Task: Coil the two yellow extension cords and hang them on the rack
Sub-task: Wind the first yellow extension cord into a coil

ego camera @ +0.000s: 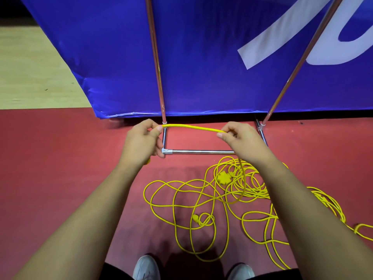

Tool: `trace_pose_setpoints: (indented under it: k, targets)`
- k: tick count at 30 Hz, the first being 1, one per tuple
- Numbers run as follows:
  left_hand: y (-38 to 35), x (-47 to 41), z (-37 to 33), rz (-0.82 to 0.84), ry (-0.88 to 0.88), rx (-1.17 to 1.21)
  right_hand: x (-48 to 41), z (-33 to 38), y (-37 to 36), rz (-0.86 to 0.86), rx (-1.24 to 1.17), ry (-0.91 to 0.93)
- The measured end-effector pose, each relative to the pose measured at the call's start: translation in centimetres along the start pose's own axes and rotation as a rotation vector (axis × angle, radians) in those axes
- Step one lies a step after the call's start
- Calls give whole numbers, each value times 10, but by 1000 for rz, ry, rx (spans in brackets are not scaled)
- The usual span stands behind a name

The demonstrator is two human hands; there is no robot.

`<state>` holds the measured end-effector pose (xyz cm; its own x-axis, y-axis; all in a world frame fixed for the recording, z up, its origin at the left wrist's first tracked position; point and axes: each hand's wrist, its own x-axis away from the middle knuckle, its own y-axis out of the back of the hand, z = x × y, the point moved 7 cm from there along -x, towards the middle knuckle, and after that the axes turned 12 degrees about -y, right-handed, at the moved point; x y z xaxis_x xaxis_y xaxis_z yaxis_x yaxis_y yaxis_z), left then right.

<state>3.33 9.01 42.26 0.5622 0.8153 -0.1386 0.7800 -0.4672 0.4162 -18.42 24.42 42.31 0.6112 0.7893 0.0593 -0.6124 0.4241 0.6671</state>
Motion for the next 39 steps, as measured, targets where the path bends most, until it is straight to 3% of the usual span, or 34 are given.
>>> trace_pose_setpoints:
  k: [5, 10, 14, 18, 23, 28, 32, 35, 37, 39]
  targets:
    - [8, -4, 6, -57, 23, 150, -2, -22, -6, 70, -49, -102]
    - [2, -1, 13, -46, 182, 551, -5, -36, 17, -141, -95, -129]
    - [-21, 16, 12, 245, 461, 729, -4, -45, 28, -281, -153, -184]
    - [-33, 29, 1, 583, 332, 580, -8, -50, 33, -349, -134, -157]
    - [-29, 17, -23, 443, 188, 926, -12, -72, 15, -256, -16, -182]
    - [-17, 10, -21, 312, 150, 1017, -12, -94, -4, -136, 70, -314]
    - [-11, 7, -17, 209, 93, 847, -13, -94, -7, -156, -275, -405]
    - [-8, 7, -11, 188, 36, 559, -13, -66, 0, -143, -36, -328]
    - [-9, 8, -11, 204, -20, 333, -7, -32, -8, 47, 218, -238]
    - [-16, 12, -15, 250, -46, 187, 8, -3, -26, 318, 318, -170]
